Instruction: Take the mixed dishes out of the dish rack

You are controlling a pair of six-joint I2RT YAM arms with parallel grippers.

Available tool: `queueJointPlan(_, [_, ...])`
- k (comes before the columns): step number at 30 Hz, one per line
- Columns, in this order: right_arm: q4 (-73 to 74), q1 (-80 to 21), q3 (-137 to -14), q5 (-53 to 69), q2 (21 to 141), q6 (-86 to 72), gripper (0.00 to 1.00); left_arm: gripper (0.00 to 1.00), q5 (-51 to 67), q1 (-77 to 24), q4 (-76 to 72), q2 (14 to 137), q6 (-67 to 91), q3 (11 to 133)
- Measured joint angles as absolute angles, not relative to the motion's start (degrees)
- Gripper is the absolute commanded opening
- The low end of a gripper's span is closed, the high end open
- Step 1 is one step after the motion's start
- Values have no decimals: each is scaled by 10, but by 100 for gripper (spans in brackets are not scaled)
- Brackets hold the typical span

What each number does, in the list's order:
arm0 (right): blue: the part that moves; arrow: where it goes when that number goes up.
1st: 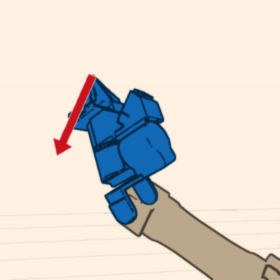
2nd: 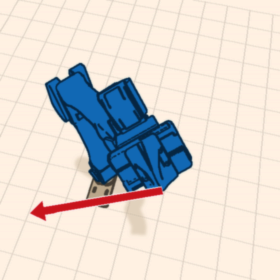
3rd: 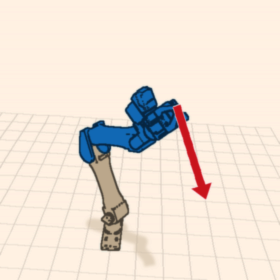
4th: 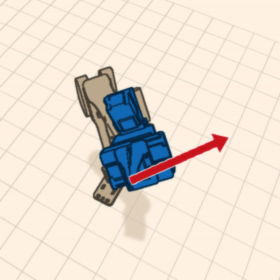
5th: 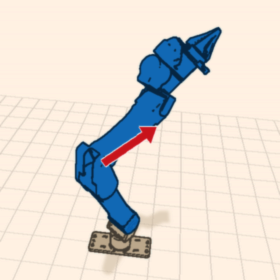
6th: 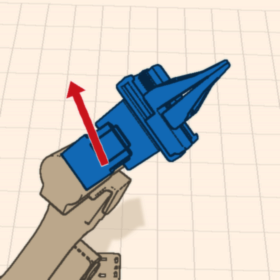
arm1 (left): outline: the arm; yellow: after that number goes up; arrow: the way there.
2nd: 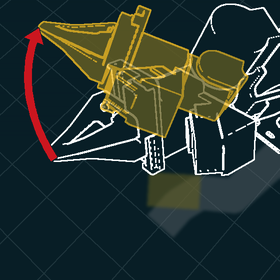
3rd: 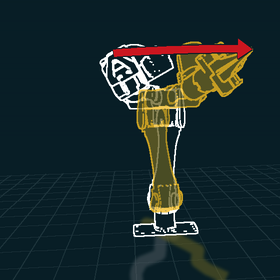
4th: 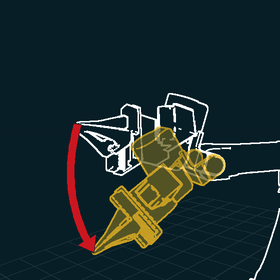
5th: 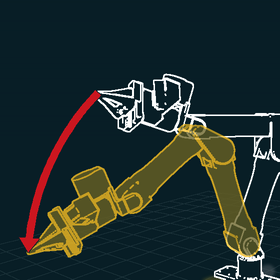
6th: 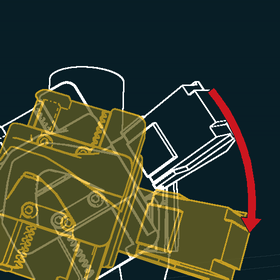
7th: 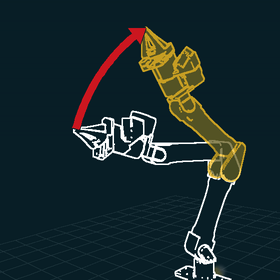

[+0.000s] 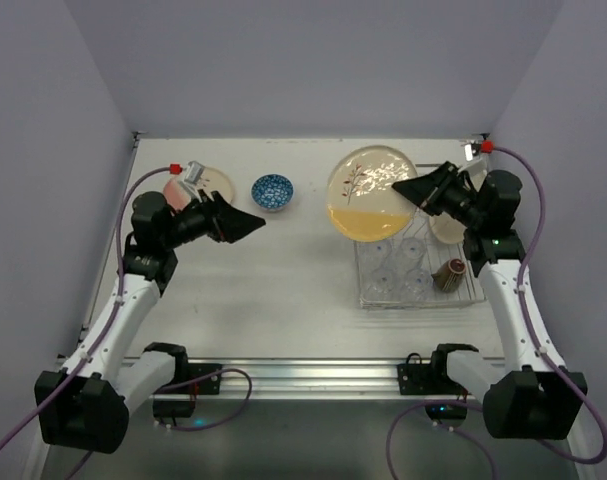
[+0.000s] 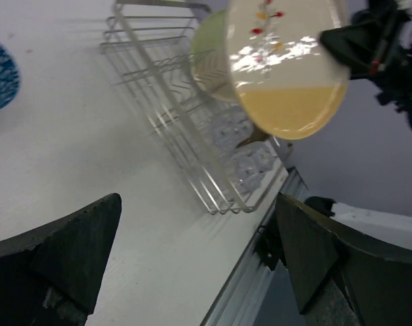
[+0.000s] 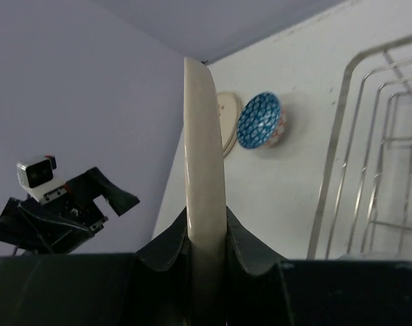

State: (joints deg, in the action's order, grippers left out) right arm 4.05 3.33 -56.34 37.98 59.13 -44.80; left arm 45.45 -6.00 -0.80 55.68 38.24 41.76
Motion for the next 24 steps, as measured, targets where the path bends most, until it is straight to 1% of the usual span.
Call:
queueJointPlan(2, [-4,6,-520,392,604,-496,0,100,491,-86,-91,570,417,417])
queueJointPlan(5, [-59,-44,-479,396,616,-548,0,100,524,-121,-163,602,446,421])
queueJointPlan(13, [-296,-107,-413,432,666,-692,0,100,521,-140,-187,685,479,422])
queueJointPlan(17, [-385,-130,-399,443,713,-741,0,100,531,-154,-253,689,519,404])
queueJointPlan(18, [-398,-134,-396,446,721,-750,0,98,534,-158,-267,689,527,402])
queueJointPlan(19, [-412,-138,-392,447,726,-756,0,93,536,-160,-279,689,534,400])
queueJointPlan(21, [-428,-143,-386,448,732,-766,0,87,538,-162,-296,689,546,399])
queueJointPlan(22, [-439,-146,-383,448,734,-771,0,82,538,-163,-301,689,547,399])
queueJointPlan(24, [-457,-151,-381,450,738,-778,0,80,538,-163,-312,691,555,399])
